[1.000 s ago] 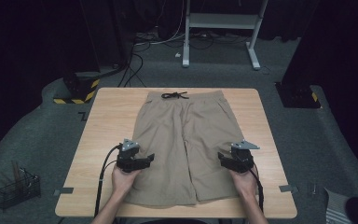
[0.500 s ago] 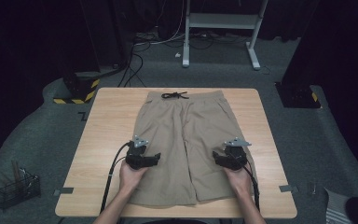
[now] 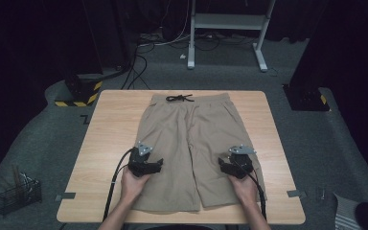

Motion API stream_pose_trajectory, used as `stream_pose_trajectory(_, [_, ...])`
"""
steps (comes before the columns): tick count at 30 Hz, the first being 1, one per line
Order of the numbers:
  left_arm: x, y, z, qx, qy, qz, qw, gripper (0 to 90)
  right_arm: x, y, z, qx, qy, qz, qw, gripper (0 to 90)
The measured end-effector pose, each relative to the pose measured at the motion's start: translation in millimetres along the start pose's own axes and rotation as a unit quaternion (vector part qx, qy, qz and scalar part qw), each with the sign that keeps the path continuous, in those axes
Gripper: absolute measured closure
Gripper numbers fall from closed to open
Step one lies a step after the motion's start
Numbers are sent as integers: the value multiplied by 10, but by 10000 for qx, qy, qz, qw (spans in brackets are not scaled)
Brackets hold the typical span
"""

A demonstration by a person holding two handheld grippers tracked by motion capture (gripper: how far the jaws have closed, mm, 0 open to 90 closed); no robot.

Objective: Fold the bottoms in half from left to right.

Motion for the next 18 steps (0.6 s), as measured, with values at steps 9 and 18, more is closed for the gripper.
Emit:
stream_pose_trajectory(9, [79, -71, 20, -76, -59, -11, 10000, 229, 54, -50, 34, -35, -61, -8, 10000, 347])
stream_pose_trajectory(18, [163, -148, 44, -118, -145, -28, 9998, 237, 147, -137, 106, -87, -89, -3, 9999, 346])
Point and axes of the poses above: each handheld gripper's, and its own axes: x roughly backward along the jaws, y roughly out of its top, z roughly to its left, the point moved 7 cm from there along -x, roughly forward along the jaws
